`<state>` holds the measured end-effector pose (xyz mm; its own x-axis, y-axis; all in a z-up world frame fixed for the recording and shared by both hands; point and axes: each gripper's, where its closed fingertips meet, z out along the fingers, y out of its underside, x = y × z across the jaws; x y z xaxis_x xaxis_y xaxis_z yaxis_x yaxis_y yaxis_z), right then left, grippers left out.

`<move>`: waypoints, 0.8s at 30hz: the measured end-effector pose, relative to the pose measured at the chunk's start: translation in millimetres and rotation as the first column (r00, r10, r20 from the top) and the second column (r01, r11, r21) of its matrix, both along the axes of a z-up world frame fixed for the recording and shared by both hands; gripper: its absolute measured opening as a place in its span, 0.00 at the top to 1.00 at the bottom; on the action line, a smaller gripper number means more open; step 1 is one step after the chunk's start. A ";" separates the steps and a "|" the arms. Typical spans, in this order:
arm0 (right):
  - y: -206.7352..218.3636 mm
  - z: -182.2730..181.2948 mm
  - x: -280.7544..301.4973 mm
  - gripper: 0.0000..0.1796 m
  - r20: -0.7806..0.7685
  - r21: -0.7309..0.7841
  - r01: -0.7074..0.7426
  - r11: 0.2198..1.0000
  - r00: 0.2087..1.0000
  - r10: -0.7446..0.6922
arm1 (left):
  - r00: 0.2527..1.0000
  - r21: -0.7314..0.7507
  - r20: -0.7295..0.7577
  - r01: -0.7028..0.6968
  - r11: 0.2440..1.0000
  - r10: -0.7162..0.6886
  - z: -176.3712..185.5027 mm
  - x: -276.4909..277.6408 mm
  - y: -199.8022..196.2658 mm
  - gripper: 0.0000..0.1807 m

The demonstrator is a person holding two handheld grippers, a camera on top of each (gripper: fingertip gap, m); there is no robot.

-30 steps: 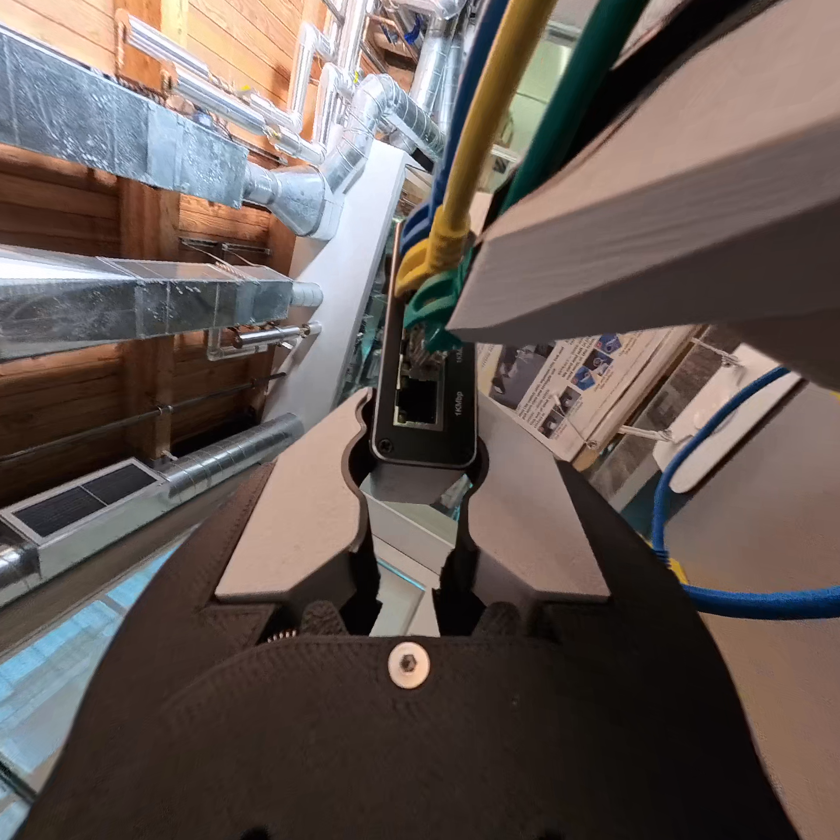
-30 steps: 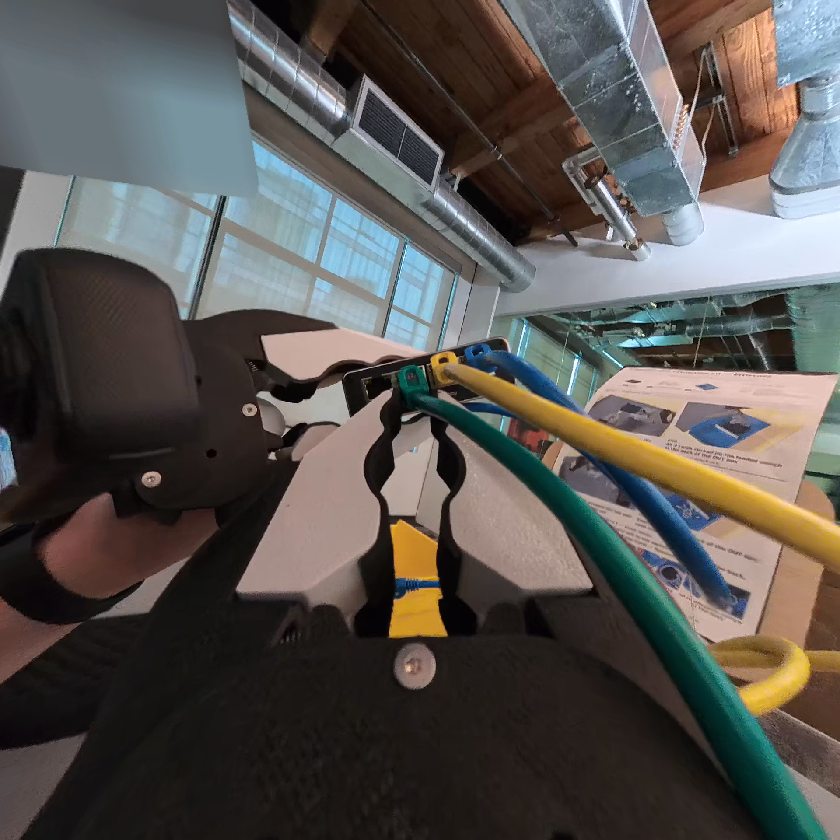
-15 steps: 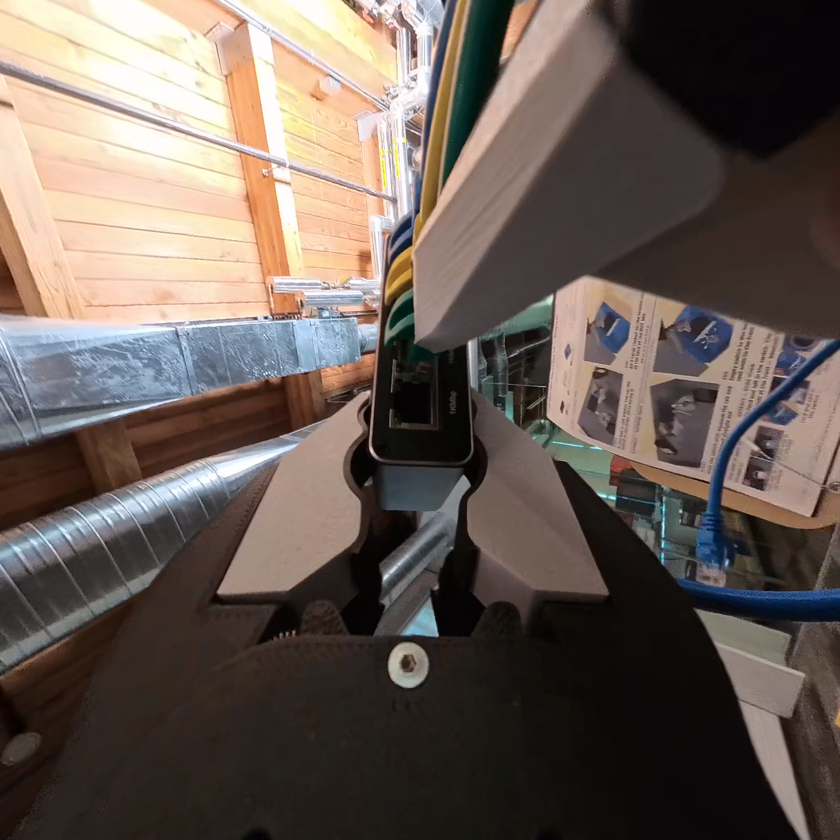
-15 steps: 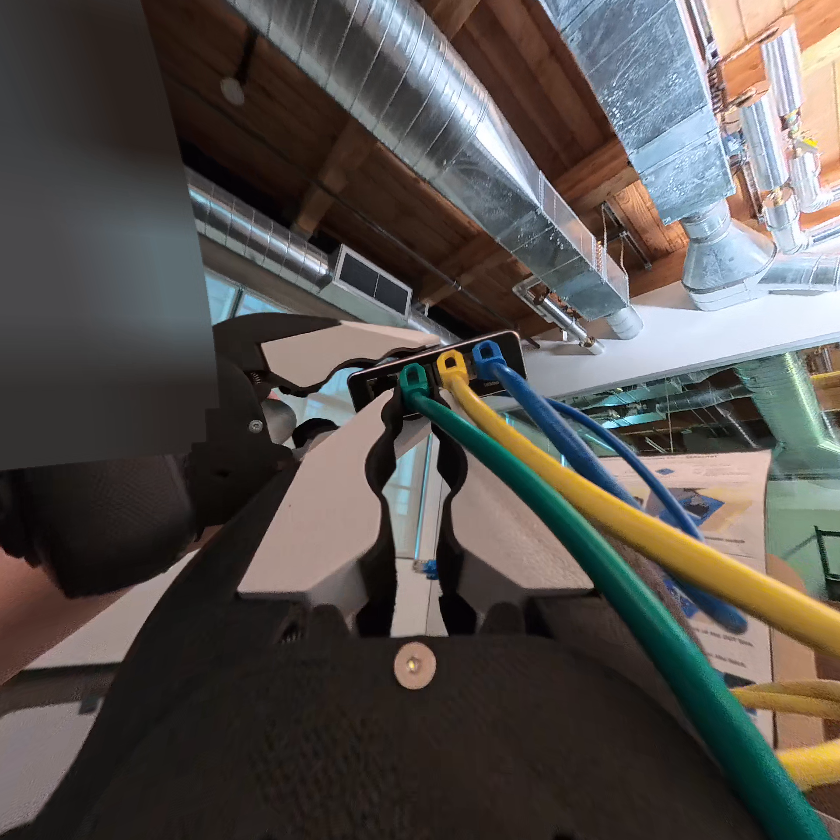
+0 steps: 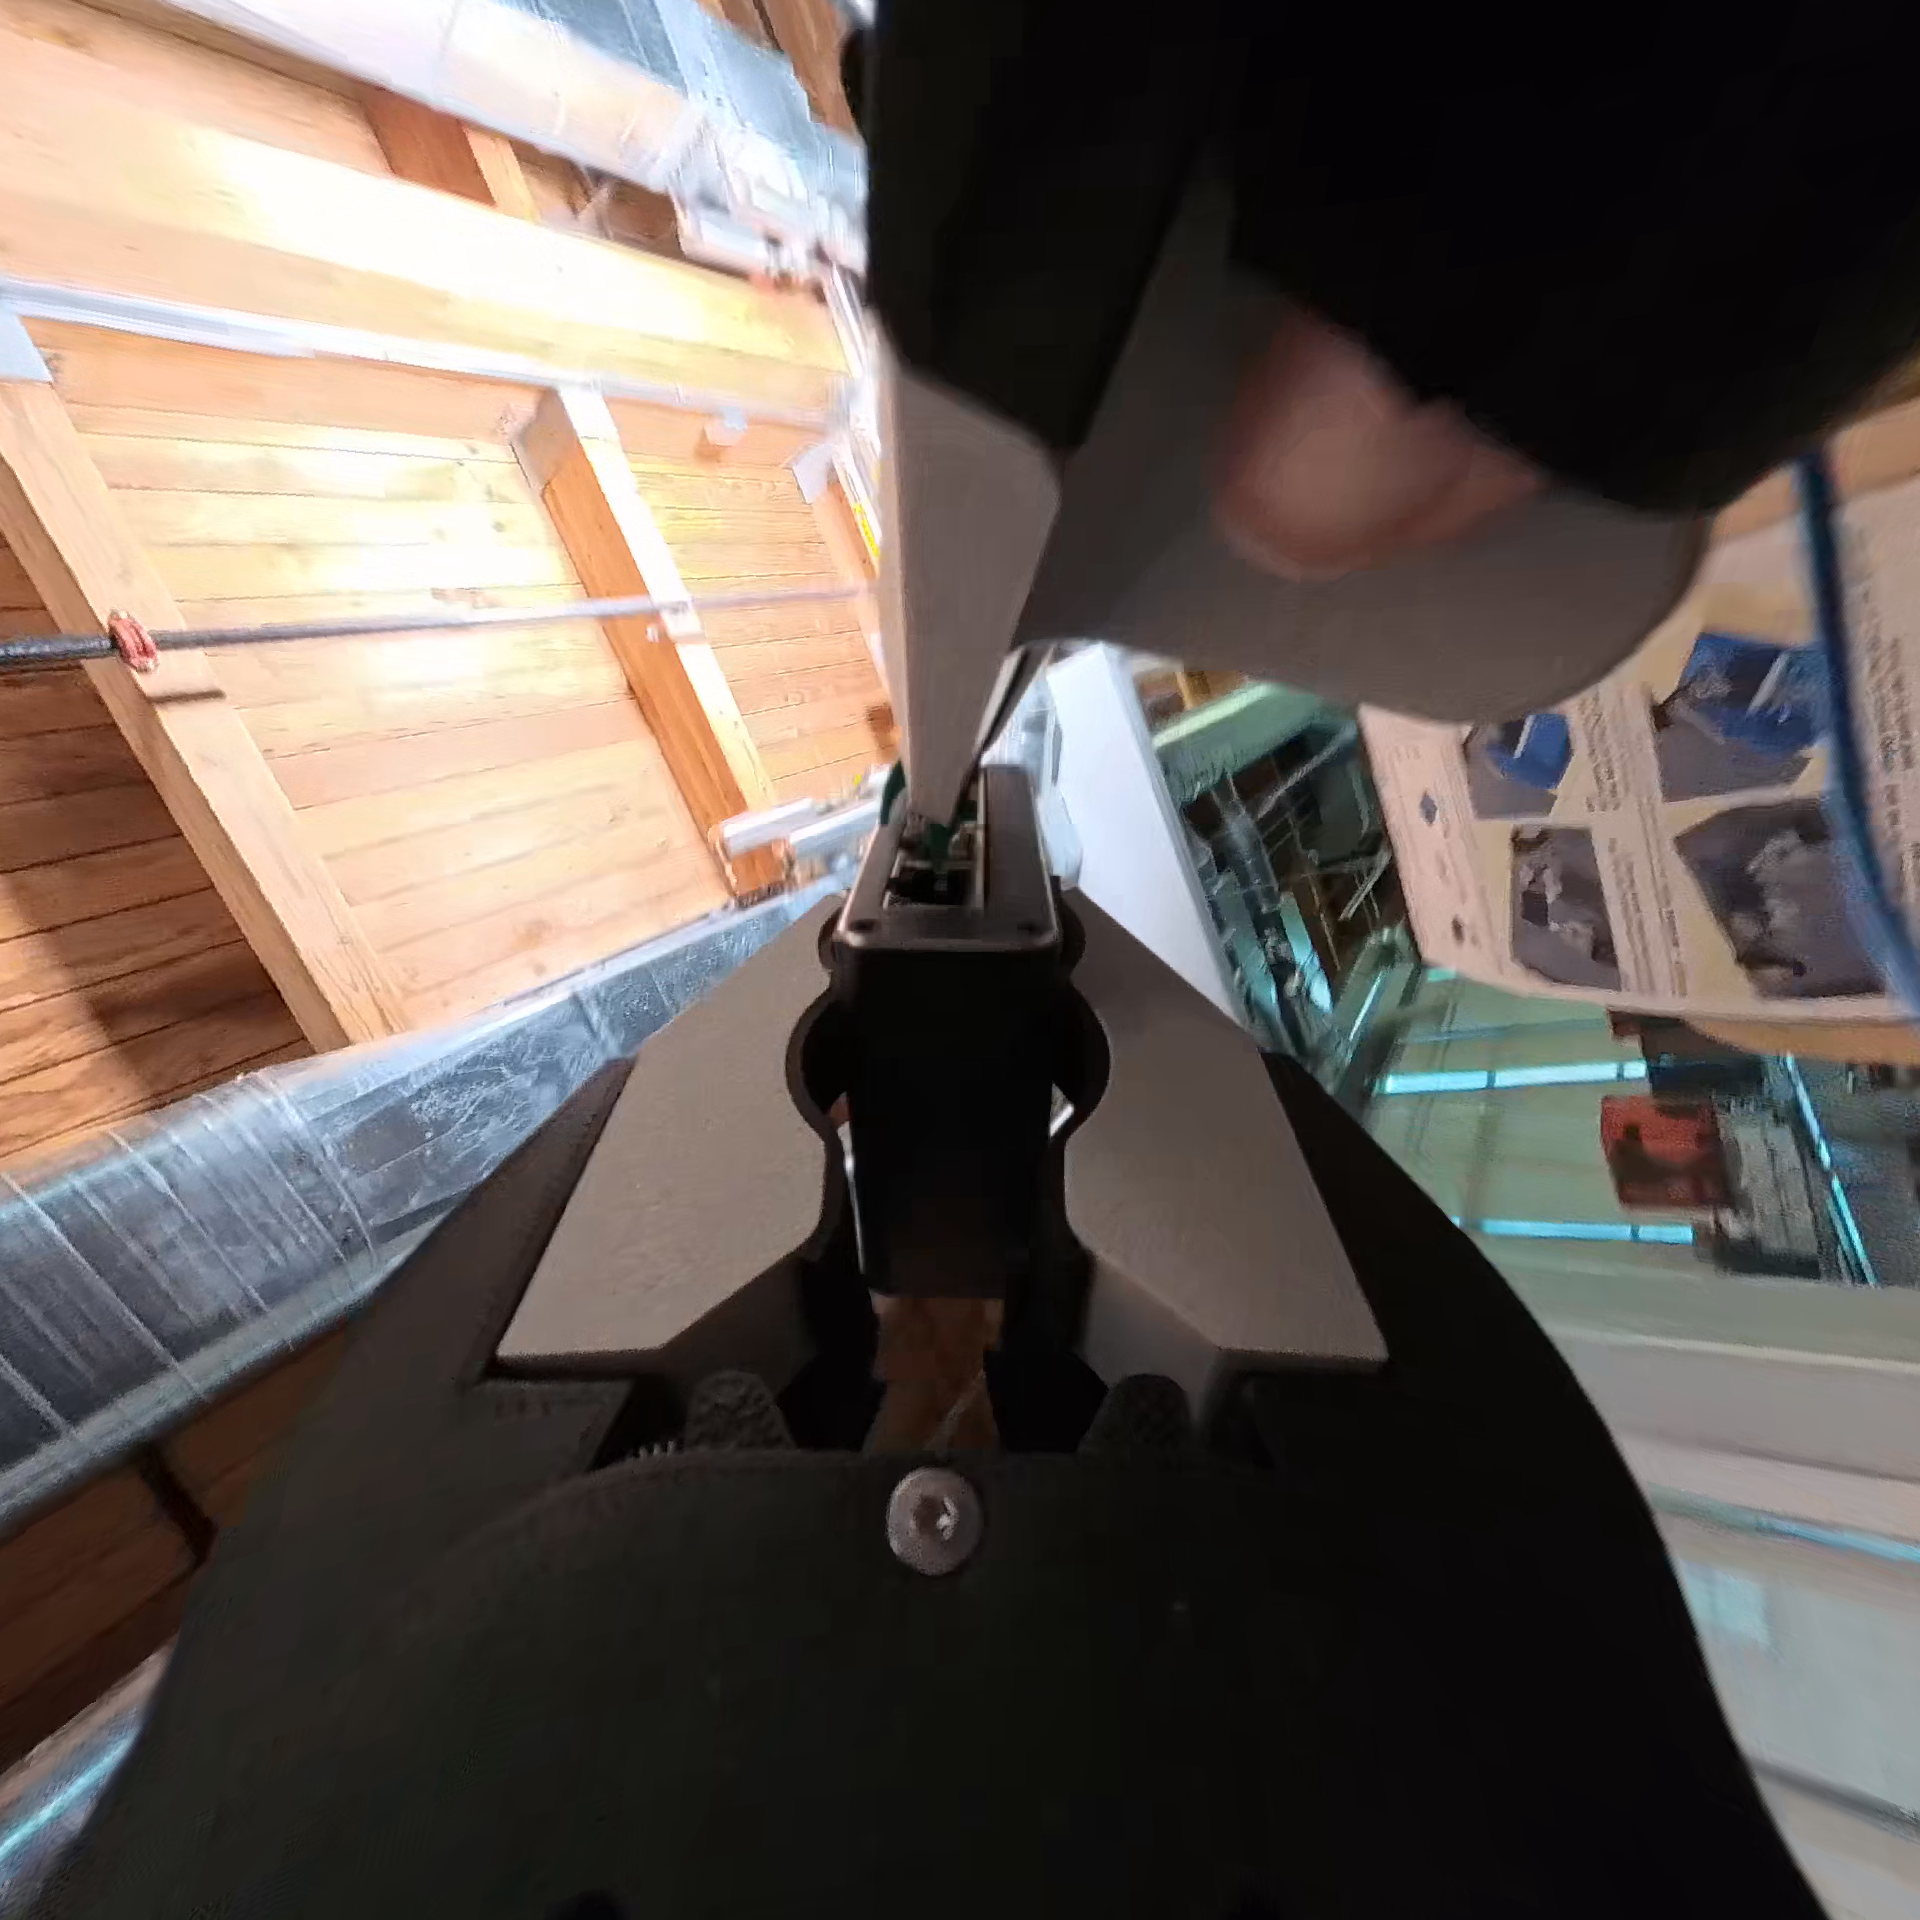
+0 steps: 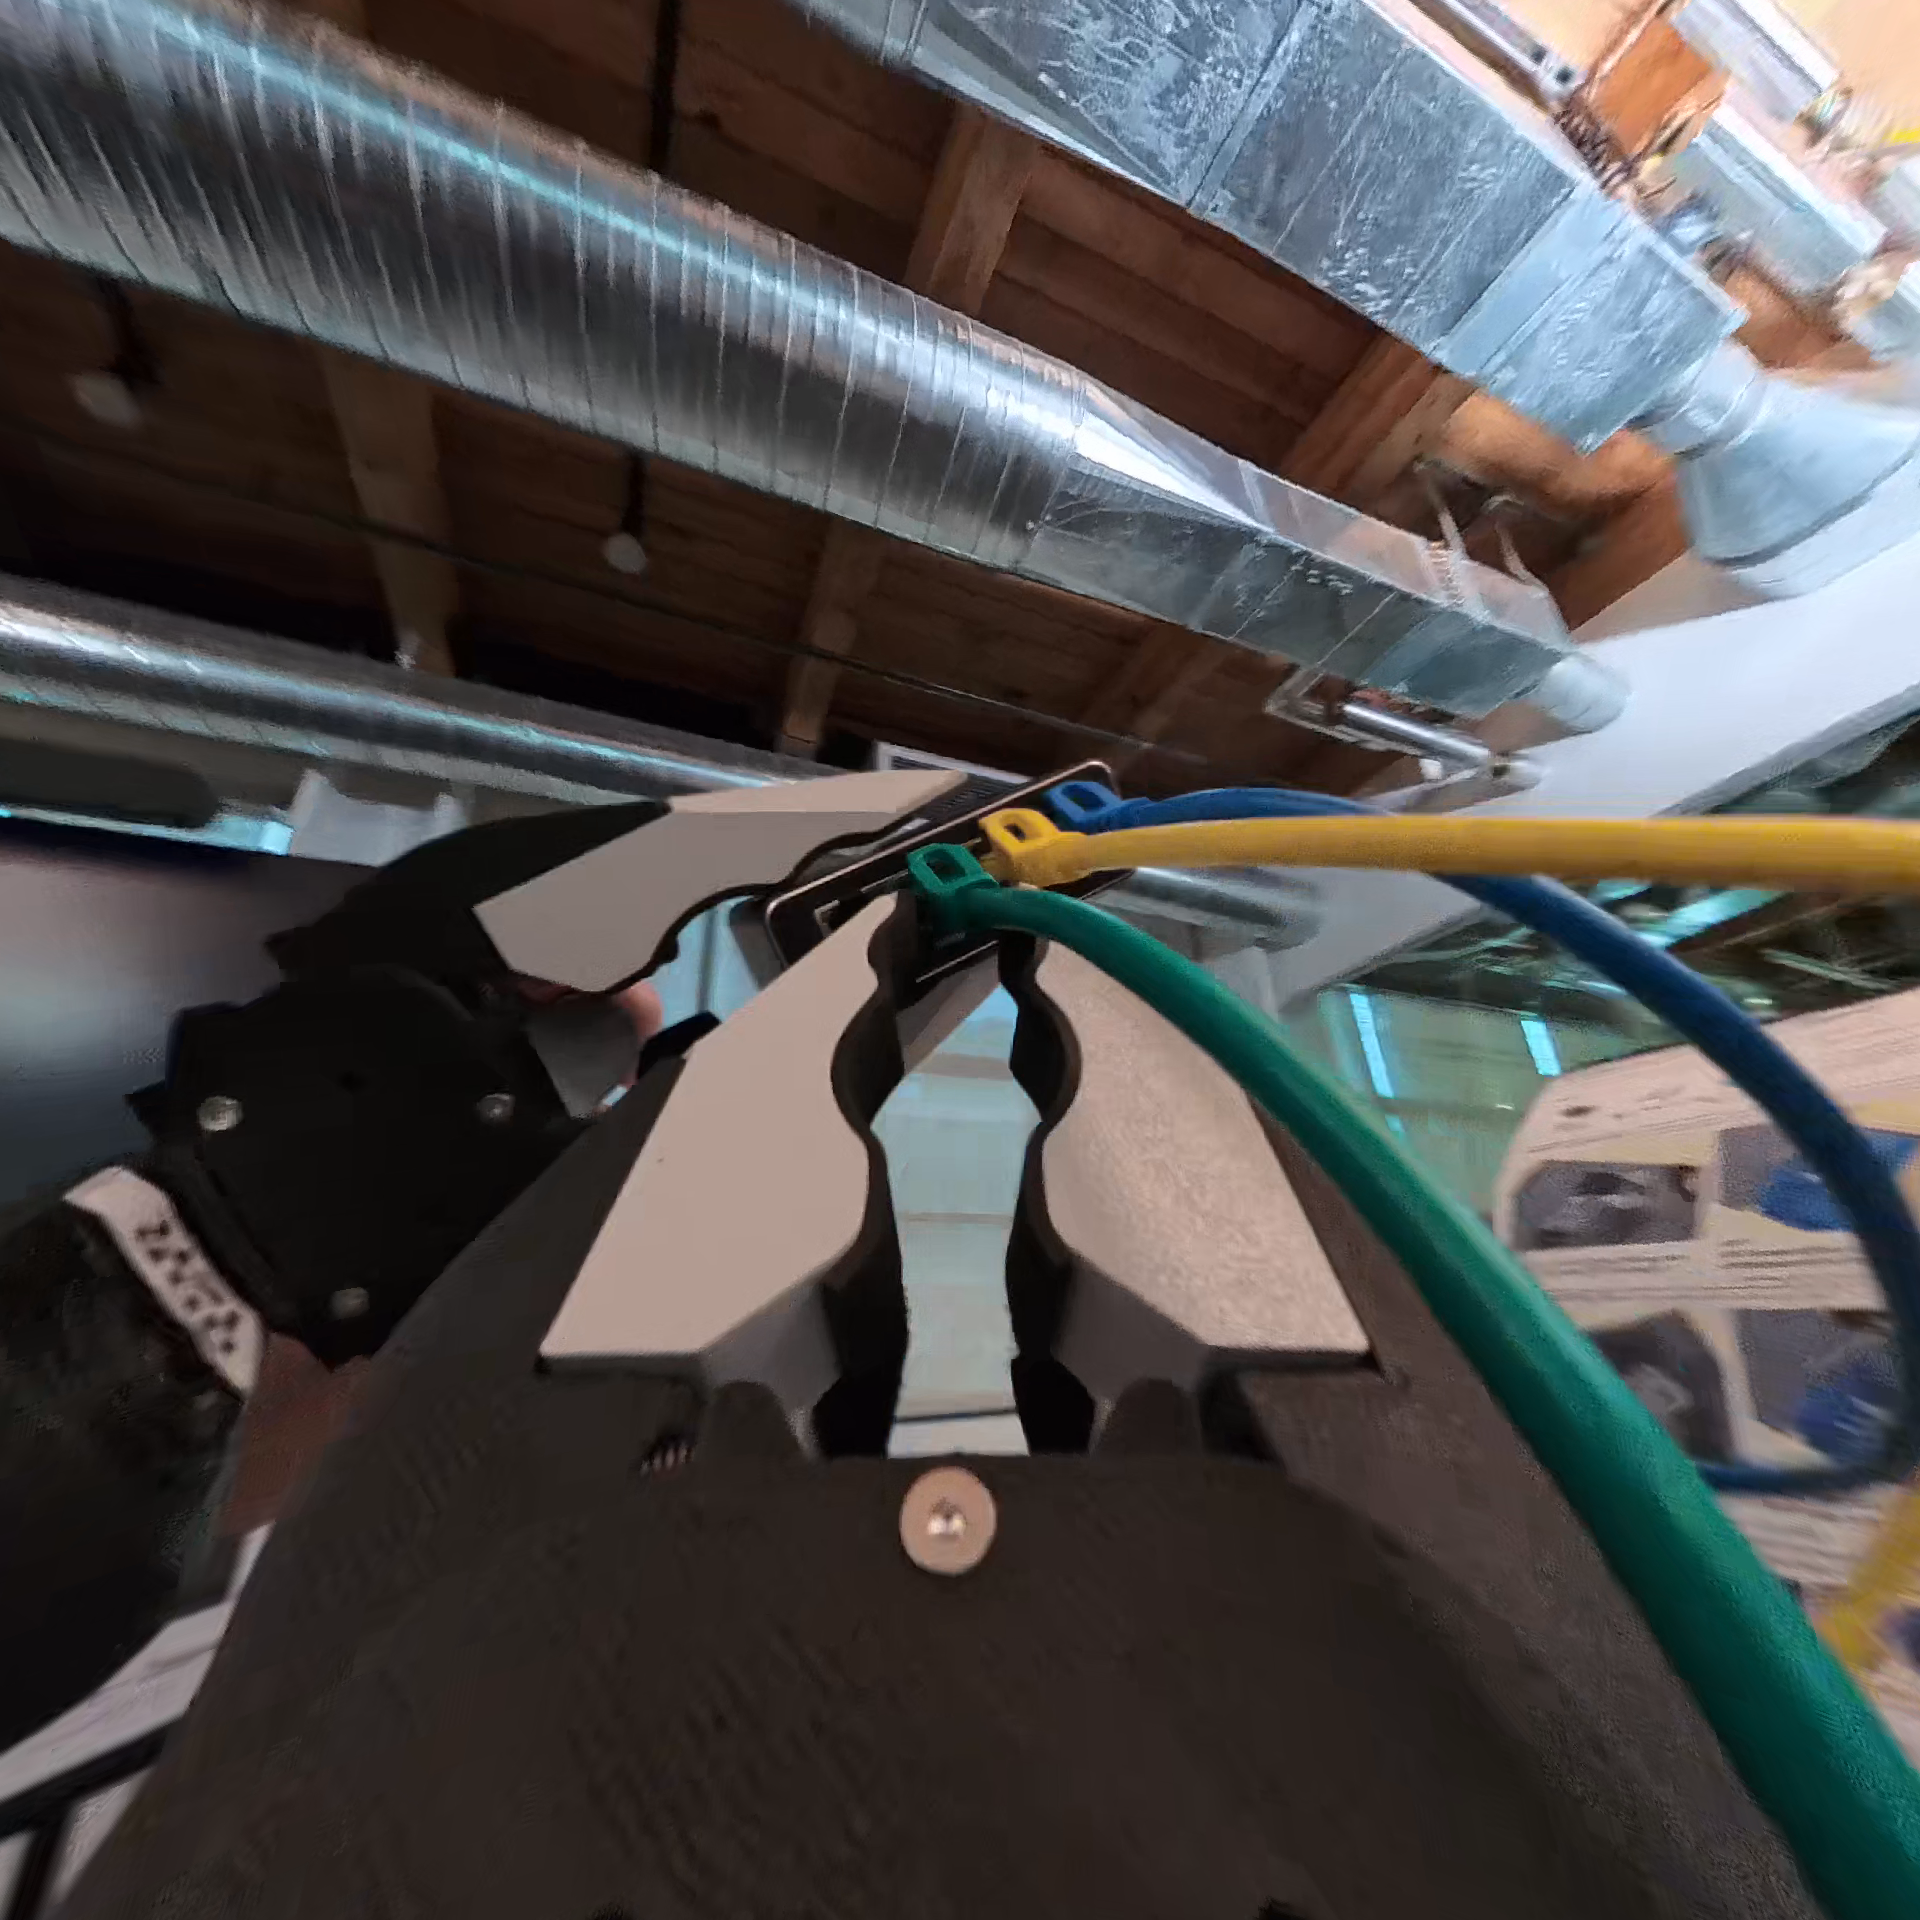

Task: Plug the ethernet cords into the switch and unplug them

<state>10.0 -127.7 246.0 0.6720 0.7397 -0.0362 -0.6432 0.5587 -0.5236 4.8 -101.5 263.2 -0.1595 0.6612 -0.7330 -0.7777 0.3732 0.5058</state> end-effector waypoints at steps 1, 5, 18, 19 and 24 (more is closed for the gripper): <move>-3.0 2.9 2.7 0.93 0.001 0.017 -0.040 0.999 0.999 0.040 | 1.000 0.009 0.005 -0.023 1.000 0.023 5.1 1.7 -1.4 0.83; -17.1 9.4 5.7 0.94 0.105 0.081 -0.040 0.996 0.994 0.031 | 0.998 -0.053 0.027 -0.050 0.997 0.051 16.1 2.4 -6.7 0.82; -36.5 14.6 29.0 0.95 0.031 0.196 -0.029 0.980 0.999 0.023 | 0.961 -0.162 0.263 0.127 0.979 -0.081 30.8 0.9 -42.5 0.60; -35.1 13.6 27.7 0.94 0.037 0.197 -0.026 0.980 0.999 0.019 | 0.947 -0.239 0.308 0.175 0.955 -0.097 24.2 -6.4 -44.8 0.58; -27.4 7.6 11.3 0.94 0.094 0.200 0.028 0.979 0.994 -0.047 | 0.707 -0.579 0.697 0.654 0.487 -0.120 -2.2 -43.7 -52.6 0.42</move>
<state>21.4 -155.2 253.6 0.6924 0.6998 0.1755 -0.5711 0.6803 -0.4595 -38.9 -154.1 261.0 0.5173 -0.2934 -0.8040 -0.4422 0.7127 -0.5446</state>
